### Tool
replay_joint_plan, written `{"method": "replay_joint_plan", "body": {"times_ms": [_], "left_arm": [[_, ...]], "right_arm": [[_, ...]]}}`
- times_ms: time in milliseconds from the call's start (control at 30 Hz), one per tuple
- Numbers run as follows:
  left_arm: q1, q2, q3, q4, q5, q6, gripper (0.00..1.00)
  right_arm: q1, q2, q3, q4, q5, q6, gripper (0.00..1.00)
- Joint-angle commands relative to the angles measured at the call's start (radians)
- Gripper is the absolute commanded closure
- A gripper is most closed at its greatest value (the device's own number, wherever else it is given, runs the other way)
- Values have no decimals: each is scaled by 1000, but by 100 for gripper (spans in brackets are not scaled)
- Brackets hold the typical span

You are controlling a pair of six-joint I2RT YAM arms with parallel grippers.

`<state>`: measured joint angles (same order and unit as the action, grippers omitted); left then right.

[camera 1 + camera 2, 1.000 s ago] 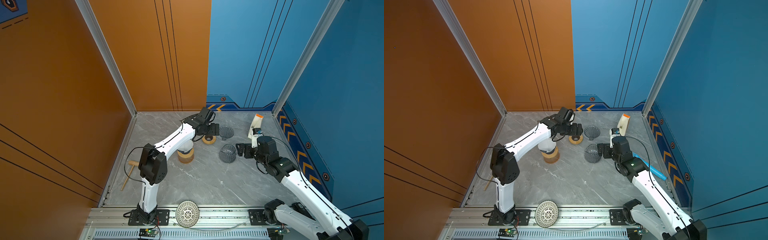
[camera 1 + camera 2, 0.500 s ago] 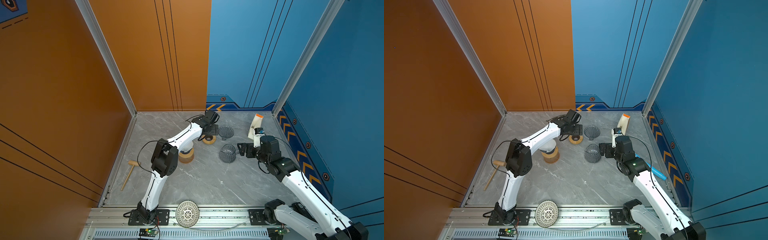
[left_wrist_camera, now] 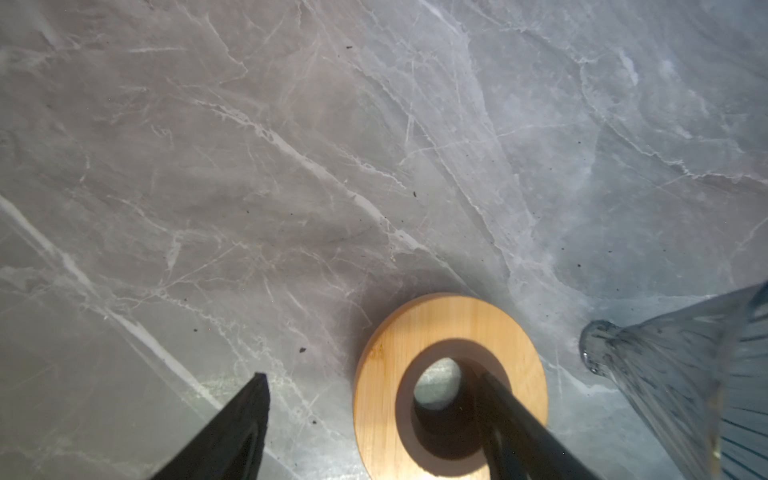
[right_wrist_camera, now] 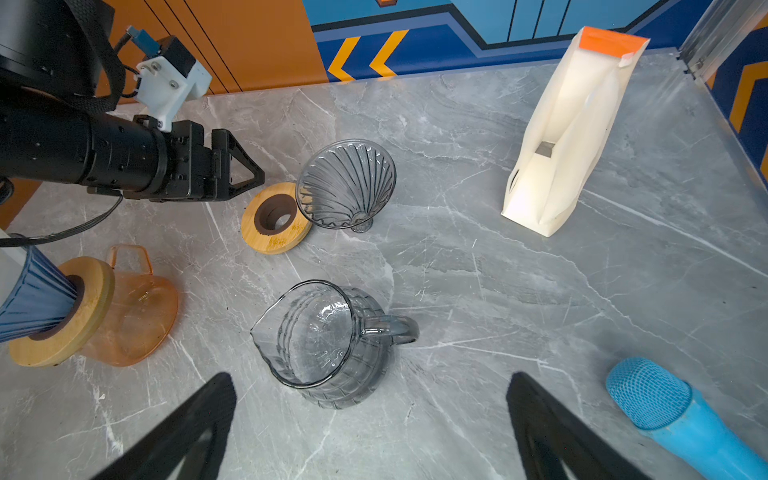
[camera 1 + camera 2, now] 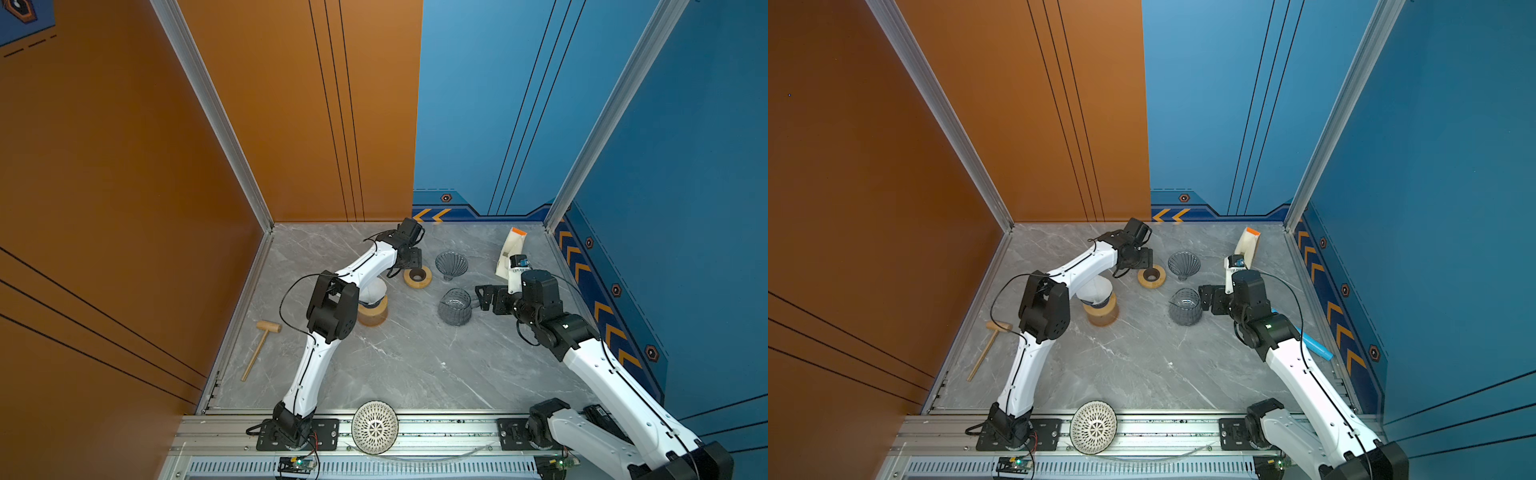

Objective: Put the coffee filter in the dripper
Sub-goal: 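Move the left gripper to the loose wooden ring and grip its inner edge, then lift the wooden ring with the left gripper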

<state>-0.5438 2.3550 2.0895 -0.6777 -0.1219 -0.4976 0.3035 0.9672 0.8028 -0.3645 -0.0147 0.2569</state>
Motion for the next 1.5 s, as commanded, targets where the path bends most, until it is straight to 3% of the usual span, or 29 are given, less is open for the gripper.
{"method": "replay_joint_plan", "body": {"times_ms": [0,500,867,1467], "left_arm": [[-8,32,41,-40,42,28,22],[-12,67,14,-59,102,-14,28],[-16,42,-18,-57,159,-32,42],[-12,-4,-57,-57,185,-39,55]], "right_arm": [[-9,17,10,21,-22,-27,0],[-29,19,21,16,-37,-45,0],[-31,39,26,22,-54,-44,0],[-31,56,31,30,-62,-40,0]]}}
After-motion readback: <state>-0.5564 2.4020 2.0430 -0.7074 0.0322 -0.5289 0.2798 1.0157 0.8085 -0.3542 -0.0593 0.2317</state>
